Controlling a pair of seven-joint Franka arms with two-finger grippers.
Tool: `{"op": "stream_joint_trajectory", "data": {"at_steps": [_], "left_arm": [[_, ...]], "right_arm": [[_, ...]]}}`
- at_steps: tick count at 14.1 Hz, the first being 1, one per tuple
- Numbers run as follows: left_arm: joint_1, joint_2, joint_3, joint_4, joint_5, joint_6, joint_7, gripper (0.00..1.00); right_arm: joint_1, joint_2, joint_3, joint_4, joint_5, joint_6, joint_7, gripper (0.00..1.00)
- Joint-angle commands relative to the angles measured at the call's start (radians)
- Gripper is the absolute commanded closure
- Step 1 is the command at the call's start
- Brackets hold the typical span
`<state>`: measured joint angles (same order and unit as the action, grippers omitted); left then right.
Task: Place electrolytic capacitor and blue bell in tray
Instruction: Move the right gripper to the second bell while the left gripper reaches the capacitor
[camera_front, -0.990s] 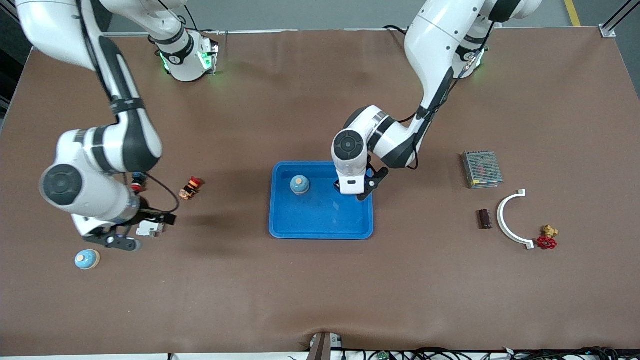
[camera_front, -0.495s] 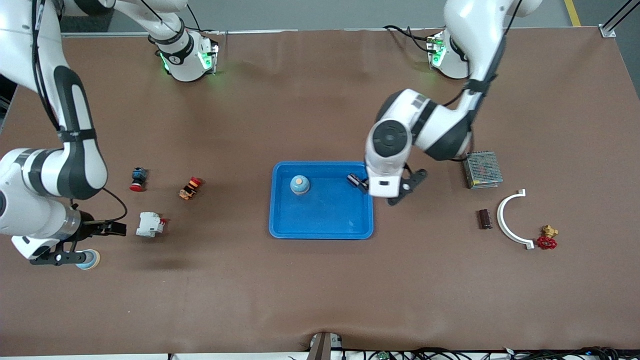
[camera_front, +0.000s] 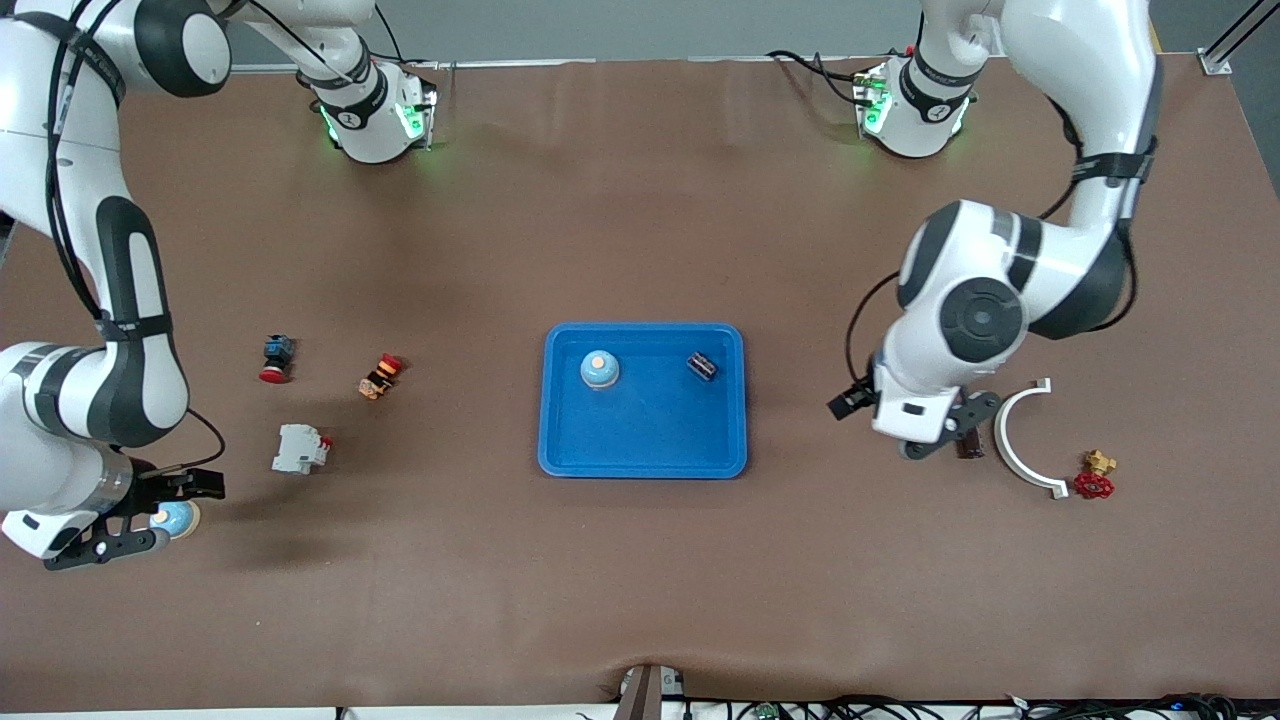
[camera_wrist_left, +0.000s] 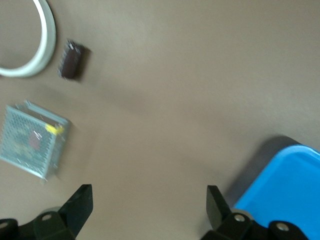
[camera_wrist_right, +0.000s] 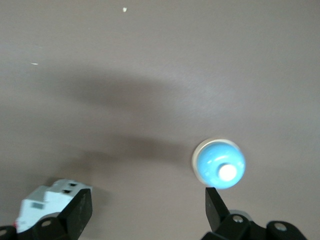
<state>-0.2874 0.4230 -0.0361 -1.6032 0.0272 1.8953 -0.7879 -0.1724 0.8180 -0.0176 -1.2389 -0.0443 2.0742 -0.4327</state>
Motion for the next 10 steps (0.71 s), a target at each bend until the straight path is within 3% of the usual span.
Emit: {"op": "stream_joint_trajectory", "data": {"at_steps": [1,5,7,10], "left_arm": [[0.074,-0.056,-0.010,-0.049,0.019,-0.012,0.183,0.00],[0.175,-0.064,-0.011,-0.060,0.063,-0.008,0.412,0.00],[0.185,-0.050,-0.011,-0.067,0.092,0.019,0.430,0.00],[0.217,-0.053,-0.013,-0.176,0.128,0.177,0.467,0.00]], "right_arm": [[-0.042,0.068,0.022,0.105,-0.012,-0.008,-0.089,0.00],[-0.087,0.131,0.024,0.171,-0.009,-0.006,-0.213,0.00],[-0.104,0.154,0.025,0.173,-0.009,0.013,-0.236,0.00],[-0.114,0.182,0.025,0.173,-0.009,0.044,-0.260,0.00]]}}
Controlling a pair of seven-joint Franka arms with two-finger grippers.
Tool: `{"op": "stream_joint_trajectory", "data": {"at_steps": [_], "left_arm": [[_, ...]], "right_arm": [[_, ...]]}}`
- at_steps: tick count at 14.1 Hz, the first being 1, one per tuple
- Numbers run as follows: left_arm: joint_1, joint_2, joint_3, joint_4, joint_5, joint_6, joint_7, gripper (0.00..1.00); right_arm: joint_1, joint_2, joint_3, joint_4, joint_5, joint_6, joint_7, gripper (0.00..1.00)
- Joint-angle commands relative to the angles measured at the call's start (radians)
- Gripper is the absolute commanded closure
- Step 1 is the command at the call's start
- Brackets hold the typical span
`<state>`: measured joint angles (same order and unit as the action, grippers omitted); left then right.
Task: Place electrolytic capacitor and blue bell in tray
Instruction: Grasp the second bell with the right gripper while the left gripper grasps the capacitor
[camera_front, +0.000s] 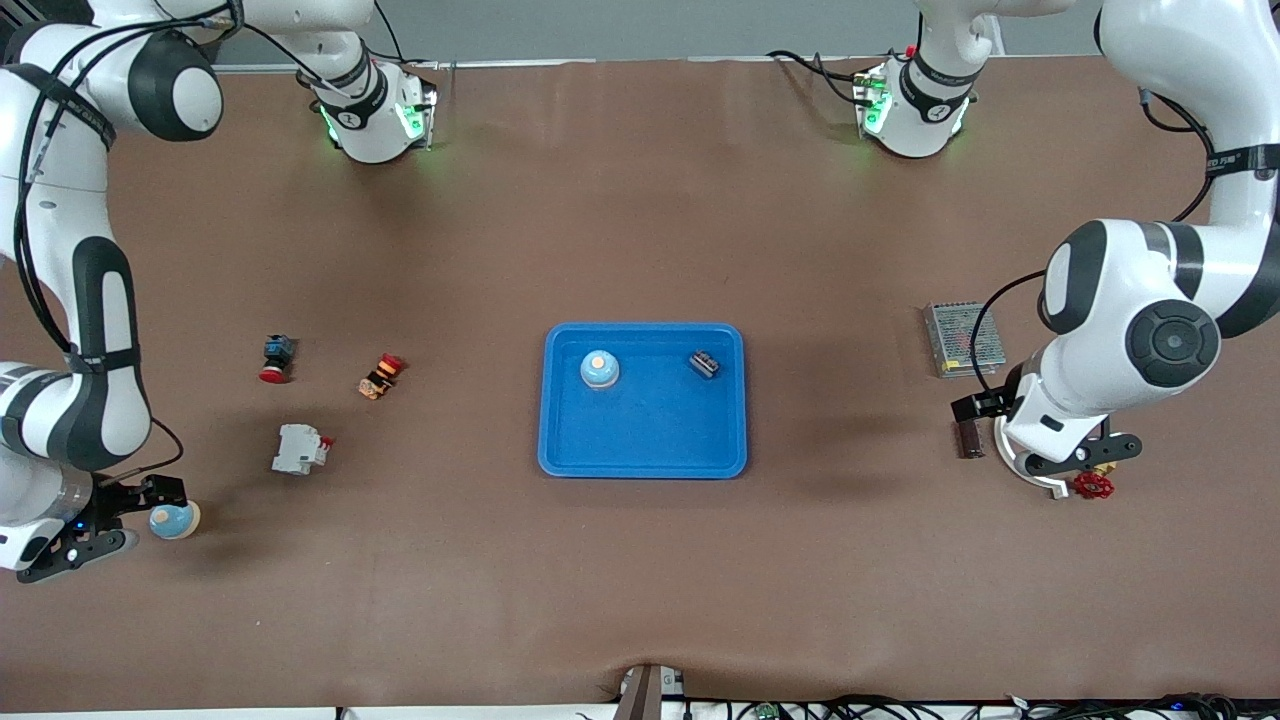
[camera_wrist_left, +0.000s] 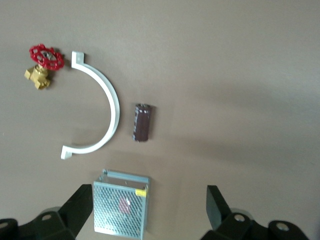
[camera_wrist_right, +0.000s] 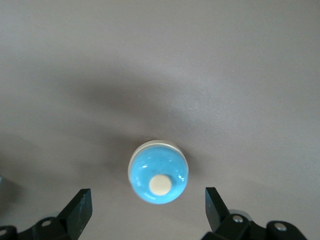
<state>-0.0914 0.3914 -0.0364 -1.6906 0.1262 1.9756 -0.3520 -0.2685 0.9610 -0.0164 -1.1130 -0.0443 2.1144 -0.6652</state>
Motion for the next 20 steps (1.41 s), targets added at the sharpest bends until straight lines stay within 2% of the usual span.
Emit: {"op": "stream_joint_trajectory", "data": {"at_steps": [1,5,15,20], "left_arm": [[0.022,-0.017,-0.011,-0.113,0.029,0.139,0.051,0.00],[0.059,0.021,-0.013,-0.167,0.029,0.284,0.073,0.00],[0.096,0.156,-0.014,-0.175,0.024,0.440,0.102,0.00],[0.108,0.182,-0.014,-0.212,0.023,0.520,0.091,0.00]], "right_arm": [[-0.027,0.048,0.024,0.047,-0.008,0.016,-0.028,0.00],[-0.029,0.065,0.026,0.045,-0.006,0.041,-0.040,0.00],[-0.040,0.104,0.027,0.045,-0.003,0.104,-0.056,0.00],[-0.041,0.111,0.027,0.045,0.000,0.121,-0.056,0.00]]}}
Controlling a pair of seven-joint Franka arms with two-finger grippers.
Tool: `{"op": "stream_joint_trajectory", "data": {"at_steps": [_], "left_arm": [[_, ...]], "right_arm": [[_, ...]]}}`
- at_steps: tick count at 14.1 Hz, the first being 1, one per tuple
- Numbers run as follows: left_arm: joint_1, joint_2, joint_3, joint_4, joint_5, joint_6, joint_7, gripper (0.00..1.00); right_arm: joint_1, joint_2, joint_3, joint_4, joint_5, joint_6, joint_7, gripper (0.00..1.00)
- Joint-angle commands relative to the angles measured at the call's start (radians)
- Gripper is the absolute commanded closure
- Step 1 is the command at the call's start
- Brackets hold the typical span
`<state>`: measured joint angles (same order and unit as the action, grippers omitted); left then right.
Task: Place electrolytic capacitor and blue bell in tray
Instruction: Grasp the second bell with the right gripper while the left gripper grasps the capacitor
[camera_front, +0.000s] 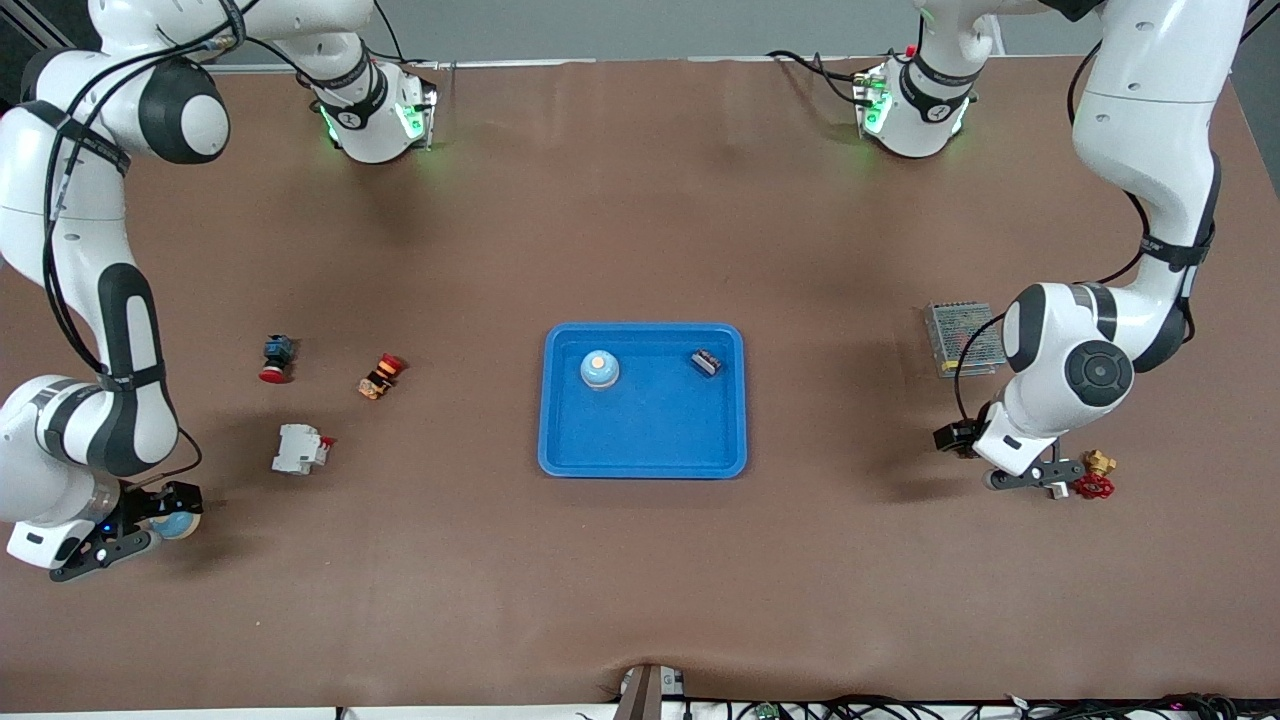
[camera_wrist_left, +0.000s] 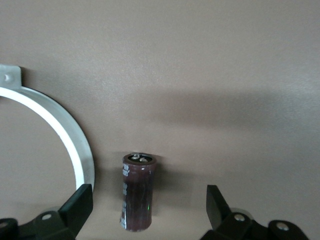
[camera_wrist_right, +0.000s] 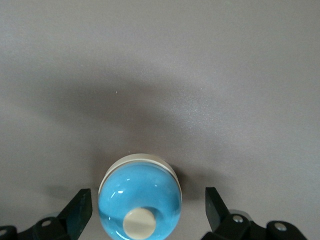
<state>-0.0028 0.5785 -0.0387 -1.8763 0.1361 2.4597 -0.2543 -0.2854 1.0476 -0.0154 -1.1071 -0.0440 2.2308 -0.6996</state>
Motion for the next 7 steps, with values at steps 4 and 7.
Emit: {"op": "stream_joint_trajectory", "data": {"at_steps": [4,7], "left_arm": [[0.027,0.017,-0.012,-0.029,0.010,0.051,-0.008,0.00],[0.027,0.021,-0.012,-0.030,0.005,0.056,-0.013,0.00]], "right_arm": [[-0.023,0.026,0.026,0.038,0.001,0.010,-0.018,0.00],[-0.021,0.028,0.026,0.038,0.001,0.018,-0.018,0.00]]}}
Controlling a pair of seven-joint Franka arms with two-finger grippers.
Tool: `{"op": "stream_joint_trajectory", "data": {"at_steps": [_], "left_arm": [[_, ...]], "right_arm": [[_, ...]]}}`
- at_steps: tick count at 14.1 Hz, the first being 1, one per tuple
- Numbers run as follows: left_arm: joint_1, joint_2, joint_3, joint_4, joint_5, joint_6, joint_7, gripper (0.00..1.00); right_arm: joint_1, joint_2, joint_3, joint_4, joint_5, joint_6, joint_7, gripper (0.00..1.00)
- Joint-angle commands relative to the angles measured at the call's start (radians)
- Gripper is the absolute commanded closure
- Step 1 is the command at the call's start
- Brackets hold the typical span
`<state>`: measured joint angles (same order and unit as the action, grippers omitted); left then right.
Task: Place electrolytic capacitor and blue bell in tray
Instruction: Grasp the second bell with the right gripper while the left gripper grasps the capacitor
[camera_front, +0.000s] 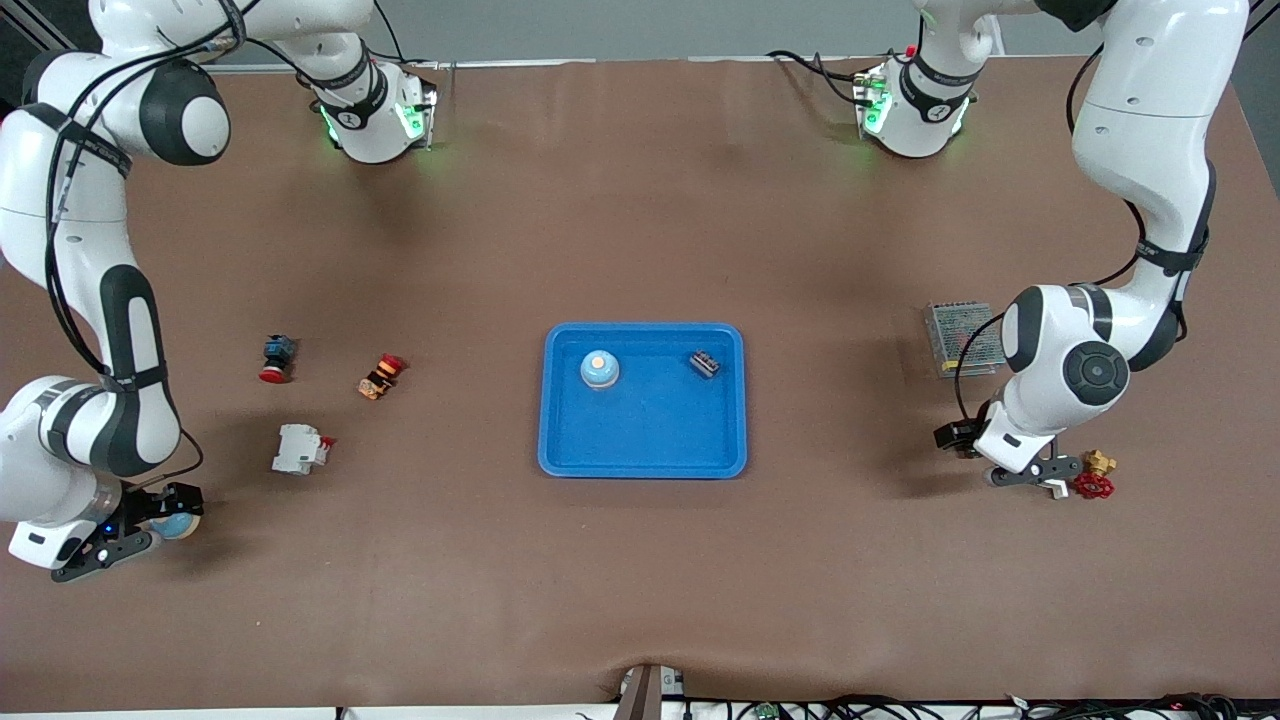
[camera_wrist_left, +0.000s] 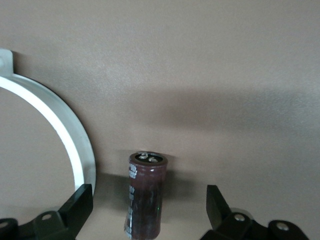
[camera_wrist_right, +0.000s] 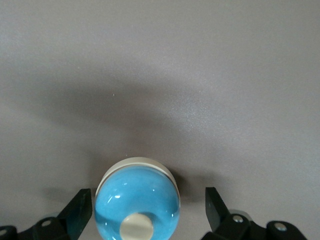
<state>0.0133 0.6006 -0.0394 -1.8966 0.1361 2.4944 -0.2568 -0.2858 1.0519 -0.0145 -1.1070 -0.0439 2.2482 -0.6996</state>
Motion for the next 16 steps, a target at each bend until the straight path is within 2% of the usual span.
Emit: {"op": "stream_joint_trajectory", "data": {"at_steps": [1,10,11,14,16], "left_arm": [[0.010,0.002,-0.011,-0.012,0.004,0.021,-0.013,0.00],[-0.003,0.008,-0.013,-0.019,0.000,0.034,-0.050,0.00],[-0.003,0.008,-0.013,-0.019,0.000,0.034,-0.052,0.07],[-0.004,0.010,-0.013,-0.019,0.002,0.034,-0.050,0.45],[-0.004,0.008,-0.013,-0.018,0.002,0.034,-0.050,0.58]], "right_arm": [[-0.021,0.023,0.025,0.038,0.001,0.001,-0.017,0.00],[-0.023,0.030,0.034,0.038,0.009,0.010,-0.015,0.00],[-0.023,0.030,0.034,0.038,0.009,0.010,-0.017,0.00],[-0.030,0.030,0.034,0.038,0.010,0.008,-0.021,0.00],[-0.033,0.030,0.034,0.038,0.012,0.008,-0.023,0.00]]}}
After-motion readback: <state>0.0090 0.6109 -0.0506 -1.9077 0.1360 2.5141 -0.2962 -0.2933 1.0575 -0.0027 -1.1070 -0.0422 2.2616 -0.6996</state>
